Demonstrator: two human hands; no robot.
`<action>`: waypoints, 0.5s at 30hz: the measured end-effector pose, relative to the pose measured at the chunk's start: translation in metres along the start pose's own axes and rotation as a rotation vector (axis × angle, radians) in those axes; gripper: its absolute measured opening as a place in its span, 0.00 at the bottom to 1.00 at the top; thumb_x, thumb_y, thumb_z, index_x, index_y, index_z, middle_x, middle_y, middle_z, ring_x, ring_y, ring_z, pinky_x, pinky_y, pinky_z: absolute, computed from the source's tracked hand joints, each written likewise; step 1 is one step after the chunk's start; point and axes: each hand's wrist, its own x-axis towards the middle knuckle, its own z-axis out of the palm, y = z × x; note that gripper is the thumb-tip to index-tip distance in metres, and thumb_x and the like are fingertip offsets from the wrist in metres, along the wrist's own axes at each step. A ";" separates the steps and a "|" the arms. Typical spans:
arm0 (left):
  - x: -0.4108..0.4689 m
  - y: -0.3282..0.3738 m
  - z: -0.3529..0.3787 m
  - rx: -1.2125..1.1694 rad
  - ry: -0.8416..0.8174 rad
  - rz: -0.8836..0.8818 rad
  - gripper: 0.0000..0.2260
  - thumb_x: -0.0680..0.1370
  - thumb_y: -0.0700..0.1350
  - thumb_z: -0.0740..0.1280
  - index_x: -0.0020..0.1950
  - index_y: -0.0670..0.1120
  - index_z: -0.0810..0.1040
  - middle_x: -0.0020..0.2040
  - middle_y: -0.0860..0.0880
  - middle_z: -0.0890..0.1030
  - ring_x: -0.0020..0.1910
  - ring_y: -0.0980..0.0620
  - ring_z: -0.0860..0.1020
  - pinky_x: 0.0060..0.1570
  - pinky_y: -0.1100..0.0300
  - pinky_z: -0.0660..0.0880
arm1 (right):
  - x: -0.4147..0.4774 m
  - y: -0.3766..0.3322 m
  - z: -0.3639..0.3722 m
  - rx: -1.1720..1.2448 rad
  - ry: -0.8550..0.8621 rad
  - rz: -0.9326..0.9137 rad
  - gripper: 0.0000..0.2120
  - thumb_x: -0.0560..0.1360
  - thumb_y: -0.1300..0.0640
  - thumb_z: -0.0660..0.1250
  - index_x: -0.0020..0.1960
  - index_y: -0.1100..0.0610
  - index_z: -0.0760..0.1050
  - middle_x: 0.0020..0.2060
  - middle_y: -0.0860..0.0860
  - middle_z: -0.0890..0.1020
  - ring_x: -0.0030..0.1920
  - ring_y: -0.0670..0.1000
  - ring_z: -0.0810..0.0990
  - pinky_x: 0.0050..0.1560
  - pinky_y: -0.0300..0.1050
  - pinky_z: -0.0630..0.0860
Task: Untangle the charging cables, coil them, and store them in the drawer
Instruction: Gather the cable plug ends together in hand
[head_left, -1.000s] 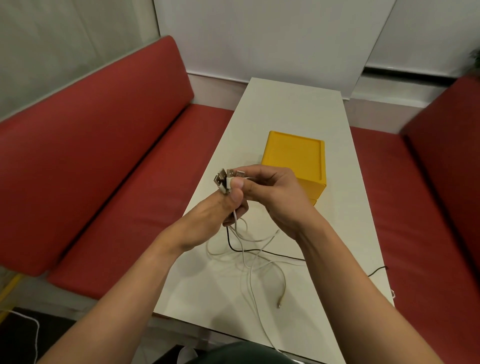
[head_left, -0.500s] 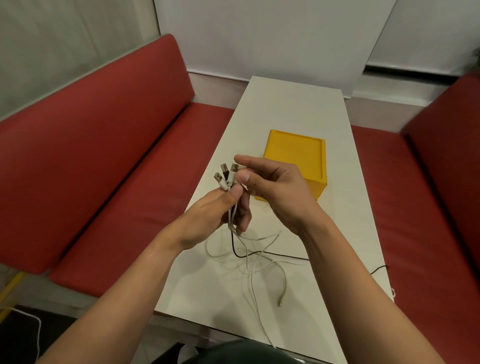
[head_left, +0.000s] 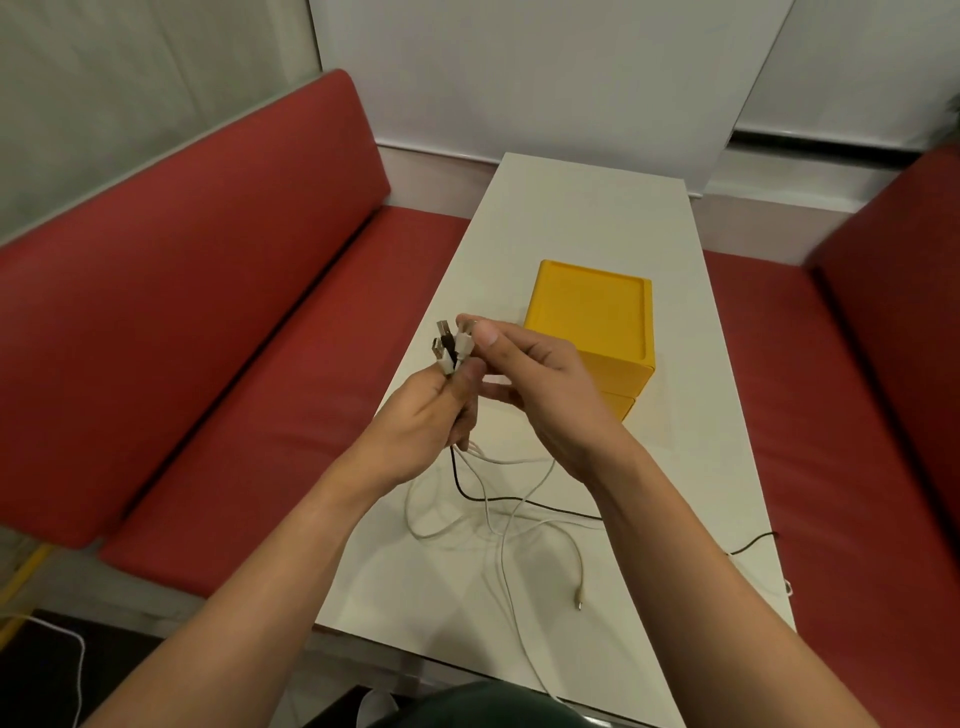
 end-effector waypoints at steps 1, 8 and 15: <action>0.001 -0.002 -0.001 0.031 0.017 0.010 0.24 0.86 0.57 0.54 0.32 0.49 0.68 0.26 0.52 0.69 0.30 0.50 0.68 0.41 0.40 0.76 | 0.000 -0.001 0.001 -0.020 -0.002 -0.015 0.15 0.80 0.52 0.71 0.64 0.55 0.82 0.58 0.46 0.86 0.63 0.45 0.83 0.66 0.52 0.79; 0.002 0.000 0.000 0.078 0.034 0.015 0.20 0.84 0.53 0.55 0.39 0.42 0.71 0.27 0.53 0.73 0.31 0.52 0.71 0.41 0.51 0.82 | 0.004 -0.007 0.002 -0.178 0.005 -0.168 0.11 0.77 0.61 0.74 0.59 0.54 0.84 0.49 0.49 0.89 0.53 0.46 0.87 0.60 0.44 0.81; 0.002 -0.004 -0.005 0.042 0.038 0.012 0.15 0.86 0.47 0.55 0.49 0.40 0.76 0.32 0.54 0.72 0.31 0.56 0.69 0.39 0.55 0.78 | 0.004 -0.007 0.005 -0.372 -0.127 -0.139 0.27 0.76 0.52 0.76 0.73 0.49 0.75 0.58 0.46 0.85 0.59 0.48 0.85 0.57 0.41 0.82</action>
